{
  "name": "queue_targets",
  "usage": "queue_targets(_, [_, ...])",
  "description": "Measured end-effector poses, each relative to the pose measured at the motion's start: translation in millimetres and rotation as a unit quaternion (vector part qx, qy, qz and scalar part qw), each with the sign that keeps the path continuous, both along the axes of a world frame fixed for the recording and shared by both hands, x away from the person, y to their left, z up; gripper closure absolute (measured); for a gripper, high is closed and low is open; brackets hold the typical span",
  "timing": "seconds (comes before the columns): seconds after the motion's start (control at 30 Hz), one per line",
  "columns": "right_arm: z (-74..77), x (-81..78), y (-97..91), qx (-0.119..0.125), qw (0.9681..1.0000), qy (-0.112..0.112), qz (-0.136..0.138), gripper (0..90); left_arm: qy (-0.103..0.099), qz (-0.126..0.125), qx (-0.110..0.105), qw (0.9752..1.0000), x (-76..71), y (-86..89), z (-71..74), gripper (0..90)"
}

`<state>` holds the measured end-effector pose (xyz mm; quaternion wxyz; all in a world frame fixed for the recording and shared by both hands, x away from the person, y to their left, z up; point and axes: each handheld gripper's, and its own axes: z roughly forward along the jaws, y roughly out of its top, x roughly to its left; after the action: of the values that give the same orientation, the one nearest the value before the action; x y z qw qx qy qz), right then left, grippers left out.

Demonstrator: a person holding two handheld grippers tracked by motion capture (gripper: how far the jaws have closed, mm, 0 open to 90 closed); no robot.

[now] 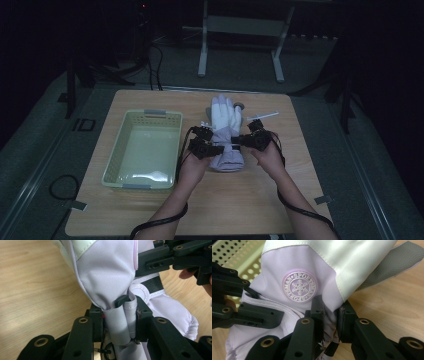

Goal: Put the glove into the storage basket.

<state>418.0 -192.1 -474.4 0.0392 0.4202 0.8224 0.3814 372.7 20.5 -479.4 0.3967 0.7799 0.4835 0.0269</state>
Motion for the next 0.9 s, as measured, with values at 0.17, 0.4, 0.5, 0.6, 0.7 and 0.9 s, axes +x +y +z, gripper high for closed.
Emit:
queue_targets(0.17, [17.6,-5.8,8.1,0.002,0.9998,-0.018,0.010,77.9,-0.006,-0.008,0.008,0.9999,-3.2,10.8,19.1,68.4])
queue_targets(0.4, [37.4,-11.8,27.7,0.008,0.9989,-0.036,0.027,77.9,-0.017,-0.017,0.031,0.9992,-9.0,30.8,43.7,68.8])
queue_targets(0.5, [43.1,-13.9,37.6,0.019,0.9985,-0.041,0.031,77.9,-0.021,-0.019,0.041,0.9987,-11.8,42.4,52.8,68.7])
queue_targets(0.6, [46.1,-15.3,45.9,0.022,0.9983,-0.043,0.033,77.9,-0.024,-0.021,0.050,0.9982,-13.6,50.1,57.2,68.7])
queue_targets(0.7, [51.6,-17.8,64.8,0.017,0.9978,-0.050,0.040,77.9,-0.023,-0.021,0.054,0.9981,-16.5,67.3,62.5,68.8])
queue_targets(0.9, [57.2,-20.7,91.4,0.009,0.9969,-0.055,0.055,78.0,-0.025,-0.019,0.060,0.9977,-22.4,91.7,67.5,68.8])
